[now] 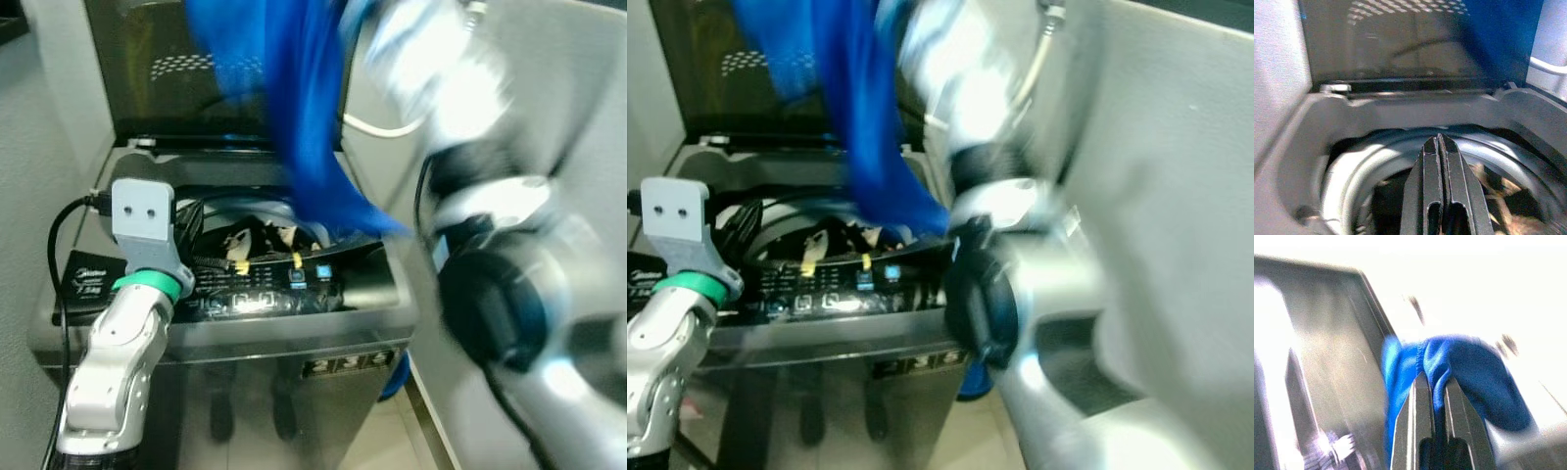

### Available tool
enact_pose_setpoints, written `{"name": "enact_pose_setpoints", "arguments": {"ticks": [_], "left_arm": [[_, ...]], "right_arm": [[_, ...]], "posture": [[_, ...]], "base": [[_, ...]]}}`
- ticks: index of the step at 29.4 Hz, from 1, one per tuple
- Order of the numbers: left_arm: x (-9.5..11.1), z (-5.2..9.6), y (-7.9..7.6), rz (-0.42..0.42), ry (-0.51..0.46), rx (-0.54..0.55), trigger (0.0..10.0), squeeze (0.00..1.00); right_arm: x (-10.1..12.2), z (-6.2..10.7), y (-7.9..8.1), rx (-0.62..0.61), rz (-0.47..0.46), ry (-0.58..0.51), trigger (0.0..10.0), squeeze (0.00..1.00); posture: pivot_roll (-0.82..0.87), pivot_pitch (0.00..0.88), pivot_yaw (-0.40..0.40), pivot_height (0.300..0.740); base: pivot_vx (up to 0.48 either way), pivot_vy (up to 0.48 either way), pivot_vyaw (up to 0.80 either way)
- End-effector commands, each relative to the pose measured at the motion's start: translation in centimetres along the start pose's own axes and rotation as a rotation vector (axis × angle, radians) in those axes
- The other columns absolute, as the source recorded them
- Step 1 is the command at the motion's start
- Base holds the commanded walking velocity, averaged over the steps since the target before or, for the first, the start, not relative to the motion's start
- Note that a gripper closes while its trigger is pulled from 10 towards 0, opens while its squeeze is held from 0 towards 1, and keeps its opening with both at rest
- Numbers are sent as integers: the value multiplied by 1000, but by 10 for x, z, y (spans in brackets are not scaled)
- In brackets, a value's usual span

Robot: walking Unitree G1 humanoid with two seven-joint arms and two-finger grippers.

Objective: Clothes washing

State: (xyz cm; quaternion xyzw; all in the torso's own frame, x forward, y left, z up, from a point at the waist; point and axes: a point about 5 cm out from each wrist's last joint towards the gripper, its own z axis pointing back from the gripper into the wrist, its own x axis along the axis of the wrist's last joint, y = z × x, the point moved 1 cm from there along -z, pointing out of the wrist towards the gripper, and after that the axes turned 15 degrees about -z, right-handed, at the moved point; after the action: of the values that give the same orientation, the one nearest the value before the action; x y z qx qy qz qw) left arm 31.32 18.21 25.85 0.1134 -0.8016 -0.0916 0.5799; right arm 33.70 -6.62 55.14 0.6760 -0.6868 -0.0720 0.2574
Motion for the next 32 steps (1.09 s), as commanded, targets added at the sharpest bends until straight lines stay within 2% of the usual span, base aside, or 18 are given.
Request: {"name": "enact_pose_setpoints", "arguments": {"ticks": [1, 2, 3, 4, 6, 7, 8, 9, 10, 11, 12, 13, 14, 19, 21, 26, 29, 32], "left_arm": [[3, 1, -3, -4, -5, -9, 10000, 0], [2, 2, -2, -6, -4, -9, 10000, 0], [2, 2, -2, -6, -4, -9, 10000, 0], [2, 1, -3, -8, -5, -13, 10000, 0], [2, 1, -3, -8, -5, -13, 10000, 0], [3, 0, -4, -11, -6, -18, 10000, 0], [3, 0, -4, -11, -6, -18, 10000, 0], [3, -1, -4, -14, -9, -23, 10000, 0], [3, -1, -4, -14, -9, -23, 10000, 0], [3, -2, -4, -16, -11, -28, 10000, 0], [3, -3, -5, -14, -14, -37, 10000, 0], [3, -3, -5, -14, -14, -37, 10000, 0], [4, -3, -8, -14, -16, -47, 10000, 0], [4, -3, -11, -9, -19, -60, 10000, 0], [4, -3, -12, -8, -20, -65, 10000, 0], [5, -3, -12, -9, -24, -70, 10000, 0], [5, -3, -12, -8, -25, -72, 10000, 0], [4, -3, -14, -20, -18, -85, 10000, 0]], "right_arm": [[-9, 13, -32, -109, -55, 19, 10000, 0], [-10, 17, -39, -141, -45, 27, 10000, 0], [-10, 17, -39, -141, -45, 27, 10000, 0], [-21, 28, -57, -210, 10, 88, 10000, 0], [-21, 28, -57, -210, 10, 88, 10000, 0], [-34, 38, -73, -267, 96, 169, 10000, 0], [-34, 38, -73, -267, 96, 169, 10000, 0], [-55, 57, -96, -337, 365, 333, 10000, 0], [-55, 57, -96, -337, 365, 333, 10000, 0], [-72, 75, -115, -368, 605, 469, 10000, 0], [-83, 92, -130, -384, 769, 565, 10000, 0], [-83, 92, -130, -384, 769, 565, 10000, 0], [-91, 105, -142, -409, 850, 622, 10000, 0], [-96, 119, -155, -471, 838, 645, 10000, 0], [-92, 125, -162, -534, 846, 633, 10000, 0], [-82, 124, -164, -587, 846, 577, 10000, 0], [-81, 123, -164, -584, 870, 575, 10000, 0], [-84, 130, -168, -565, 978, 619, 10000, 0]], "posture": [[14, 51, -40, 740], [17, 50, -41, 740], [17, 50, -41, 740], [18, 49, -33, 740], [18, 49, -33, 740], [18, 49, -31, 740], [18, 49, -31, 740], [14, 48, -26, 740], [14, 48, -26, 740], [14, 48, -26, 740], [7, 48, -20, 740], [7, 48, -20, 740], [7, 49, -20, 740], [7, 48, -20, 740], [9, 42, -22, 740], [10, 42, -22, 740], [10, 42, -22, 740], [14, 27, -33, 740]], "base": [[0, 0, 0], [0, 0, 0], [0, 0, 0], [0, 0, 0], [0, 0, 0], [0, 0, 0], [0, 0, 0], [0, 0, 0], [0, 0, 0], [0, 0, 0], [0, 0, 0], [0, 0, 0], [0, 0, 0], [0, 0, 0], [0, 0, 0], [0, 0, 0], [0, 0, 0], [0, 0, 0]]}}
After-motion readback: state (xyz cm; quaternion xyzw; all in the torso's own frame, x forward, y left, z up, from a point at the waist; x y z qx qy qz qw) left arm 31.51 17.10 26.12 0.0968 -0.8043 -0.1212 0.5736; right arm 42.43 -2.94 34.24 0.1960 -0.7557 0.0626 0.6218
